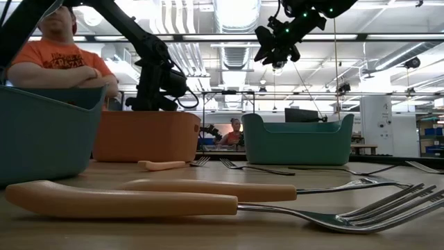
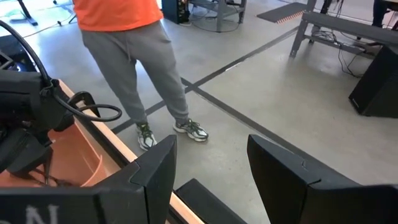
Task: Sort silverware by color (type)
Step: Put the white fork into the green bin
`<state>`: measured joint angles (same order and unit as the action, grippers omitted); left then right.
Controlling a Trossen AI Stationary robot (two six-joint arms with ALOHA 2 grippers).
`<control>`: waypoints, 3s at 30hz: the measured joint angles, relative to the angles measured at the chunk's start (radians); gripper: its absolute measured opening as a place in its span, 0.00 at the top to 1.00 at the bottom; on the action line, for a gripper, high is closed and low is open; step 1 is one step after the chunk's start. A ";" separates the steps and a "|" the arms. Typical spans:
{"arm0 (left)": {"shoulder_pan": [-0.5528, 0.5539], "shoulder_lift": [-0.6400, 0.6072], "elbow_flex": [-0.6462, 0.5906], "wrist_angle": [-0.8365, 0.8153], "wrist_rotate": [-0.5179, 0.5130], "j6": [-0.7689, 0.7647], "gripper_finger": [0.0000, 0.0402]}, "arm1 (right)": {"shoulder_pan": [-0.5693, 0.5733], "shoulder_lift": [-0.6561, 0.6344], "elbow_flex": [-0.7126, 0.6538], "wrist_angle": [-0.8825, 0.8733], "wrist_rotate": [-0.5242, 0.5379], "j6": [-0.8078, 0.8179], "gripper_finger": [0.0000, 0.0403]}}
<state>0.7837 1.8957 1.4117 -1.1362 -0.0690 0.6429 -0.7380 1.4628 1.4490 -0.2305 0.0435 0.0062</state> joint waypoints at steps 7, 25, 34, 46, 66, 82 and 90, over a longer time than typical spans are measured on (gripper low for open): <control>0.000 -0.001 0.044 -0.036 0.004 -0.053 0.89 | 0.000 -0.002 0.000 0.001 -0.002 0.019 0.54; -0.026 -0.179 0.323 -0.060 0.220 -0.286 0.90 | 0.060 -0.035 0.000 -0.065 -0.434 0.403 0.54; -0.125 -0.334 0.320 0.110 0.334 -0.379 0.90 | 0.280 -0.052 0.000 -0.254 -0.473 0.537 0.54; -0.360 -0.410 0.320 0.253 0.343 -0.533 0.90 | 0.477 -0.063 0.000 -0.763 -0.450 0.689 0.54; -0.817 -0.410 0.319 0.346 0.081 -0.728 0.90 | 0.865 -0.075 -0.105 -0.987 -0.173 0.938 0.54; -0.816 -0.720 -0.101 0.621 0.105 -0.814 0.90 | 0.925 -0.127 -0.339 -0.983 -0.210 1.228 0.54; -0.815 -0.885 -0.368 0.915 0.075 -0.966 0.90 | 1.003 -0.228 -0.521 -0.969 -0.237 1.419 0.54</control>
<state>-0.0311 1.0108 1.0437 -0.2210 0.0064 -0.3232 0.2653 1.2343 0.9285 -1.1990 -0.1936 1.4256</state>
